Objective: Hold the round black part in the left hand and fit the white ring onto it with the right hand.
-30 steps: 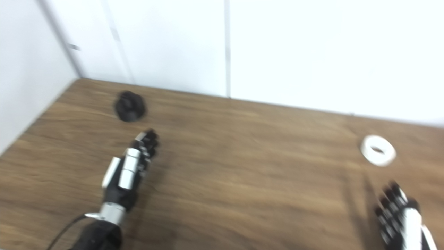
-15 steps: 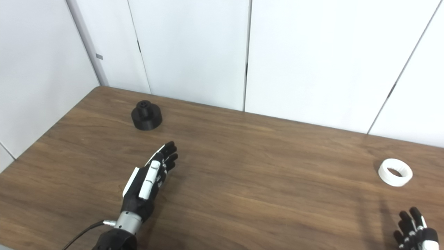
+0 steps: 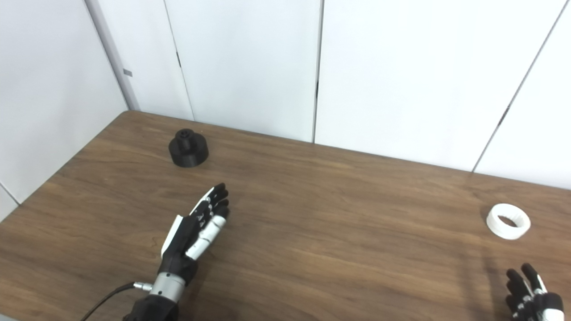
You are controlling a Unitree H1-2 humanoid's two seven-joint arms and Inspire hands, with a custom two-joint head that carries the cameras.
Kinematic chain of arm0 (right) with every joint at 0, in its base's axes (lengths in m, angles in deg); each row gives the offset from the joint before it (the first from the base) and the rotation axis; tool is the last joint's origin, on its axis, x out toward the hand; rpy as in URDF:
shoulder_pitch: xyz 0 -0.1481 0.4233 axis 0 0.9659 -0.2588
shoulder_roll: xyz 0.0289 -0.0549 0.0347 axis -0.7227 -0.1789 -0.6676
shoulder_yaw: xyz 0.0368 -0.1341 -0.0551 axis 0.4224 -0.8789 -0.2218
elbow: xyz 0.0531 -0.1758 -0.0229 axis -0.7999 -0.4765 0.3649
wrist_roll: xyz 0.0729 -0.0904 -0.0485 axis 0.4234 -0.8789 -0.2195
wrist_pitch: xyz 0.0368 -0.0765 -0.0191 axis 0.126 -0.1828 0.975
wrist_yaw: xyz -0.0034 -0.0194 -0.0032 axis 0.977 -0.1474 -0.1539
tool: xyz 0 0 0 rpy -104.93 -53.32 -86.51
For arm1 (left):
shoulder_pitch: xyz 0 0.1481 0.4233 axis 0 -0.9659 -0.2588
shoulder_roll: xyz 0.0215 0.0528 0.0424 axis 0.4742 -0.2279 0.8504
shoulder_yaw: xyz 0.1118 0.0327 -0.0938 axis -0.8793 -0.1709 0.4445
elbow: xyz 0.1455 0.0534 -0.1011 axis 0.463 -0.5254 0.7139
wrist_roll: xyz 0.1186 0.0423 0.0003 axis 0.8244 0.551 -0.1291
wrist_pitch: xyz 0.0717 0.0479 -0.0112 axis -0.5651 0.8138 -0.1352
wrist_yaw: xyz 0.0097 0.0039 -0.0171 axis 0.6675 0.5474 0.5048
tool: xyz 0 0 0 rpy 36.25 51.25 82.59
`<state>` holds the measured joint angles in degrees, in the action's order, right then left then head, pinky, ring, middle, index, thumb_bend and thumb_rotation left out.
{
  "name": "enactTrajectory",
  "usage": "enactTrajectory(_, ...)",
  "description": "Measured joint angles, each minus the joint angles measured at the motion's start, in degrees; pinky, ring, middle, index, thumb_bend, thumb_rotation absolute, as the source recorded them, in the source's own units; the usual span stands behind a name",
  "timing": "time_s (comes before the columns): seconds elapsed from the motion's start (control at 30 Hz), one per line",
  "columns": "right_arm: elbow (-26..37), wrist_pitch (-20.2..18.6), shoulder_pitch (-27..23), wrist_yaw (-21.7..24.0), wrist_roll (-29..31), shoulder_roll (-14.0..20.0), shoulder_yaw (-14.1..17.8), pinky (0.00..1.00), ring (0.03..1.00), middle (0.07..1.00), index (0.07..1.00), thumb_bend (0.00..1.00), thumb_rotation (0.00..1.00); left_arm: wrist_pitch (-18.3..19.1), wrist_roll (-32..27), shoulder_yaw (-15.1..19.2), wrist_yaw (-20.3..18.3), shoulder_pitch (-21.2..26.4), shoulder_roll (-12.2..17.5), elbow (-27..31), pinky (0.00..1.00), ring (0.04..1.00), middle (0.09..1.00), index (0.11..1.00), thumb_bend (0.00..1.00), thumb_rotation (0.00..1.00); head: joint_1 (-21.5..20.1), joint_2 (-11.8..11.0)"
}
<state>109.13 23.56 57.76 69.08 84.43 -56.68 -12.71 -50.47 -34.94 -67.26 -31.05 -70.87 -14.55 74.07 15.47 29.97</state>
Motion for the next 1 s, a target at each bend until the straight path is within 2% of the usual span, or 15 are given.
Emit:
enactTrajectory(0.17,-0.02,0.07,0.01,0.00,0.04,0.00,0.03,1.00,0.988,0.941,0.956,0.65,1.00,-0.07,4.16,0.66,1.93,0.13,0.10,0.06,0.88,0.902,0.923,0.928,0.91,0.28,-0.18,0.17)
enactTrajectory(0.33,-0.06,0.08,0.04,0.02,0.08,0.18,0.10,1.00,0.987,0.939,0.958,0.65,1.00,1.40,5.97,3.36,3.11,0.37,0.74,2.10,0.87,0.912,0.931,0.922,0.98,0.26,0.08,0.35)
enactTrajectory(0.37,-0.14,0.09,0.04,0.02,0.06,0.28,0.12,1.00,0.988,0.937,0.957,0.66,1.00,3.29,7.57,3.87,3.26,0.68,1.04,3.13,0.92,0.938,0.941,0.924,0.99,0.28,0.09,0.35)
enactTrajectory(0.47,-0.19,0.09,-0.01,0.02,0.03,0.48,0.14,1.00,0.988,0.939,0.958,0.68,1.00,10.37,13.60,4.54,3.34,2.29,3.44,6.01,0.95,0.975,0.971,0.938,1.00,0.26,0.70,0.35)
enactTrajectory(0.6,-0.48,0.20,-0.07,0.02,0.02,0.45,0.26,0.97,0.981,0.943,0.962,0.71,1.00,19.09,22.61,3.72,1.93,5.29,8.15,6.43,0.83,0.995,0.999,0.976,1.00,0.24,1.40,0.35)
enactTrajectory(0.7,-0.84,0.66,-0.10,0.02,-0.63,0.56,0.25,0.95,0.966,0.930,0.956,0.71,1.00,22.48,26.60,2.83,0.58,8.02,11.34,5.91,0.74,0.970,1.000,0.969,1.00,0.24,1.32,0.35)
enactTrajectory(0.77,-0.87,0.88,-0.10,0.02,-1.36,0.56,0.21,0.92,0.958,0.928,0.954,0.70,1.00,22.91,27.91,2.83,0.52,9.66,12.43,5.40,0.79,0.989,1.000,0.964,1.00,0.26,1.23,0.44)
enactTrajectory(0.87,-0.87,0.96,-0.13,0.02,-1.95,0.55,0.14,0.93,0.954,0.930,0.959,0.70,1.00,24.08,28.90,2.92,0.51,12.03,13.30,2.49,0.97,1.000,1.000,0.961,1.00,0.28,1.05,0.26)
enactTrajectory(1.0,-0.88,1.05,-0.16,0.02,-2.13,0.41,0.07,0.93,0.949,0.917,0.954,0.69,1.00,25.28,30.38,3.22,0.53,14.92,15.35,-3.55,1.00,1.000,1.000,0.938,1.00,0.28,0.88,-0.09)
